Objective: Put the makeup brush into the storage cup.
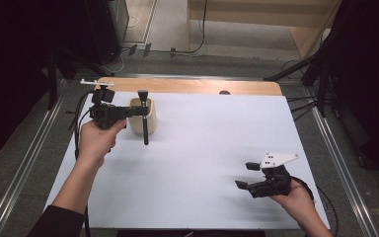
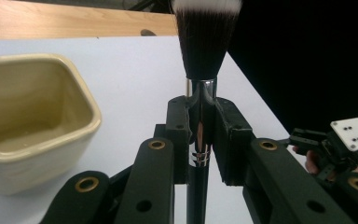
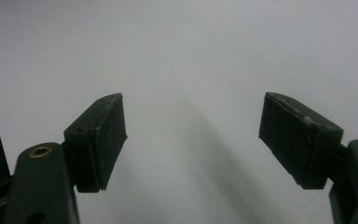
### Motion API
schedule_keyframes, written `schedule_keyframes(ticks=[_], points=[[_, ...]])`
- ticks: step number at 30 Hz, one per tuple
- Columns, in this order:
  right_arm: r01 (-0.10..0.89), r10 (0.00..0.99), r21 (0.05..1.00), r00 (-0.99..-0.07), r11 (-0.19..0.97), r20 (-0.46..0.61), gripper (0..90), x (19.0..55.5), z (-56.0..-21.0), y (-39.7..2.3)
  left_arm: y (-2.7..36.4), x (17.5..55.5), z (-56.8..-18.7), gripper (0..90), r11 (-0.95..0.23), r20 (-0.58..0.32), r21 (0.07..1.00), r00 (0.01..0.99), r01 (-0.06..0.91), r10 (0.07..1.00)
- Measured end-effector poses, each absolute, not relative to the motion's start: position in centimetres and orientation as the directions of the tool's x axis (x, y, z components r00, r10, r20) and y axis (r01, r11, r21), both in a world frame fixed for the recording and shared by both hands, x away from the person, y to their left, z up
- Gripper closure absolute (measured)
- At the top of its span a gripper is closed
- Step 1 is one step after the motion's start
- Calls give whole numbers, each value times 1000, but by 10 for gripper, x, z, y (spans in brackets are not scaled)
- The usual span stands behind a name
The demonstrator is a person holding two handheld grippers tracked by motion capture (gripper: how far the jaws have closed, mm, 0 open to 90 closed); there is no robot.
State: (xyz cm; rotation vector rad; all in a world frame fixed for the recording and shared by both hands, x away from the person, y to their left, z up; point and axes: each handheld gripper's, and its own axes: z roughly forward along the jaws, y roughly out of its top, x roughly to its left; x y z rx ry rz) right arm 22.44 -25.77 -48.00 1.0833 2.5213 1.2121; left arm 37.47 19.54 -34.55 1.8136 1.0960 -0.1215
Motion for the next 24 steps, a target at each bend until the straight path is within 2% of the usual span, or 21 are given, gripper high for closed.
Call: schedule_keyframes(ticks=[18,24], points=[[546,655,726,-735,418,175,238,224,-480,-258,213,404,-332,780,-49,-513,692,539,720,668],[546,656,728,-734,415,177,238,224,-479,-258,213,409,-330,779,-46,-477,712,531,700,700]])
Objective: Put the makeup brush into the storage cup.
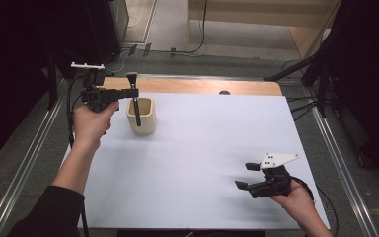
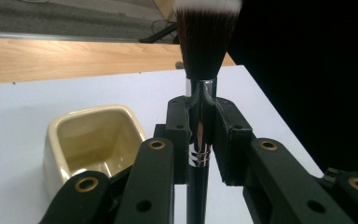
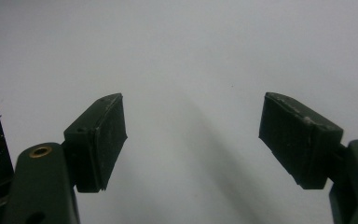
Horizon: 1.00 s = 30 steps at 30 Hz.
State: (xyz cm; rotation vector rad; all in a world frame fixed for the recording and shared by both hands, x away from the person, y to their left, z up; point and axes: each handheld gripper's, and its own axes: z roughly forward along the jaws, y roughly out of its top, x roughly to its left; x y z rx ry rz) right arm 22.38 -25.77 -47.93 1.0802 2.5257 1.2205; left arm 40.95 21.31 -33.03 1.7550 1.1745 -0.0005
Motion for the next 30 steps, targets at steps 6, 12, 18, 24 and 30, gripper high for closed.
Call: schedule_keyframes(ticks=[6,12,18,24,30], points=[[547,660,730,-730,410,176,239,224,-479,-258,215,418,-330,780,4,-465,733,497,680,733],[548,659,729,-731,411,178,238,224,-479,-258,212,424,-328,780,49,-442,774,483,632,756],[548,658,729,-731,410,179,239,224,-479,-258,208,428,-327,780,59,-413,794,465,605,783],[548,657,728,-732,412,179,239,224,-479,-258,206,431,-331,780,81,-397,819,459,568,795],[545,655,728,-735,416,176,239,224,-479,-257,204,432,-334,780,74,-346,848,442,525,827]])
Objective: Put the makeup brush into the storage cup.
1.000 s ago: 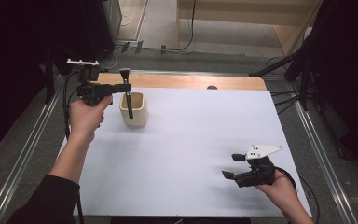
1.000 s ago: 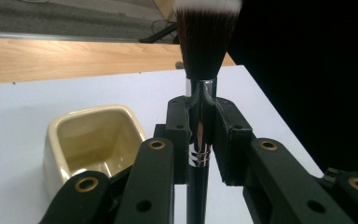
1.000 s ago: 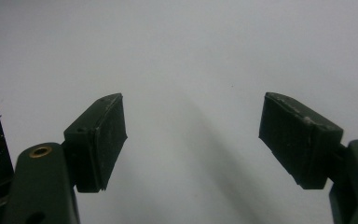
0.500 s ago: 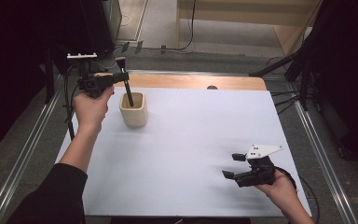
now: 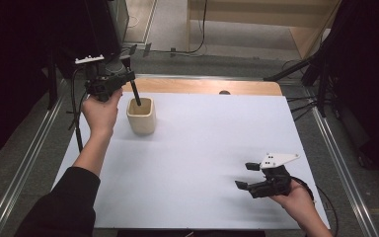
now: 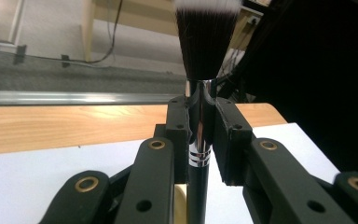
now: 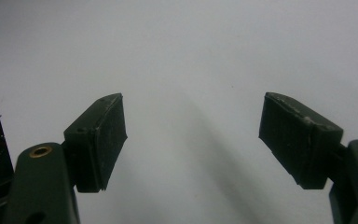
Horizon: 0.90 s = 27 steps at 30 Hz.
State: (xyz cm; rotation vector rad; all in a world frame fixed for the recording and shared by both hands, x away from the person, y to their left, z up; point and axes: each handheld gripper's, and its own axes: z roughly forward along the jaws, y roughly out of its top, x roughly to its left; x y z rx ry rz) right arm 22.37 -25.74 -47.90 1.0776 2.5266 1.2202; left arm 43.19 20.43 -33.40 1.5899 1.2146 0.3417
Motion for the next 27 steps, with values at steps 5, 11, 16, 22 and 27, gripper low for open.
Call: schedule_keyframes(ticks=[5,11,16,22,27], points=[[545,653,729,-736,415,179,239,224,-479,-257,203,435,-339,780,70,-325,865,448,497,833],[548,653,726,-735,416,181,239,224,-479,-257,203,438,-341,780,82,-318,875,438,476,841],[546,652,727,-737,416,181,239,224,-479,-257,204,441,-343,780,91,-328,875,445,476,833],[545,651,728,-737,416,180,239,224,-479,-257,202,444,-349,780,65,-304,876,441,478,845],[544,650,729,-738,416,180,239,224,-479,-256,200,445,-354,780,44,-296,868,445,494,845]])
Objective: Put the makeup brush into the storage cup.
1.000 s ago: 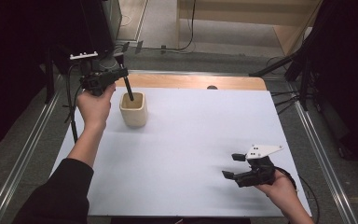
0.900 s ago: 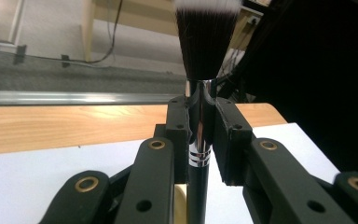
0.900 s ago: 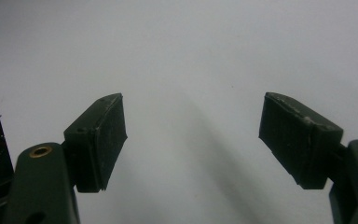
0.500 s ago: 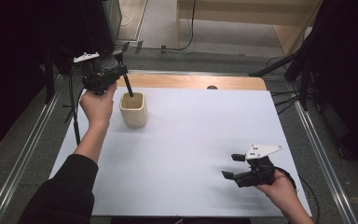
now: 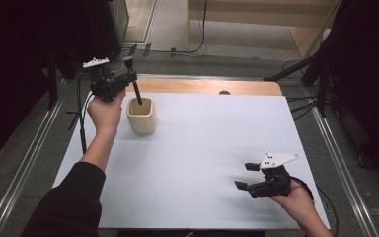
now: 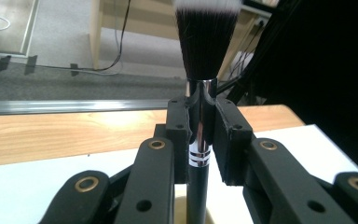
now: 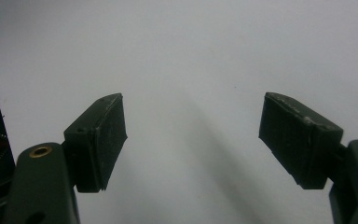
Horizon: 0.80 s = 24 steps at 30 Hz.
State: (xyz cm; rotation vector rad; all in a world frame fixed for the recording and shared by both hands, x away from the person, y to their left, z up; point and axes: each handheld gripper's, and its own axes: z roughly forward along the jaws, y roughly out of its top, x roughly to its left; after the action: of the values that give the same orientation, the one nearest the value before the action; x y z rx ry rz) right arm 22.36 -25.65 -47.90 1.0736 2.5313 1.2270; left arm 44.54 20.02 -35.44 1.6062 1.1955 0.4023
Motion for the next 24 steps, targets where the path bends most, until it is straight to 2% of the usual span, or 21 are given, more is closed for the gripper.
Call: schedule_keyframes(ticks=[5,14,24], points=[[547,652,726,-737,417,180,239,223,-479,-256,202,446,-362,780,50,-308,862,442,505,843],[546,650,724,-738,421,178,239,224,-480,-256,197,442,-376,780,1,-265,859,444,512,856],[549,651,724,-737,417,182,239,224,-479,-256,193,441,-390,778,-25,-262,840,446,542,856]])
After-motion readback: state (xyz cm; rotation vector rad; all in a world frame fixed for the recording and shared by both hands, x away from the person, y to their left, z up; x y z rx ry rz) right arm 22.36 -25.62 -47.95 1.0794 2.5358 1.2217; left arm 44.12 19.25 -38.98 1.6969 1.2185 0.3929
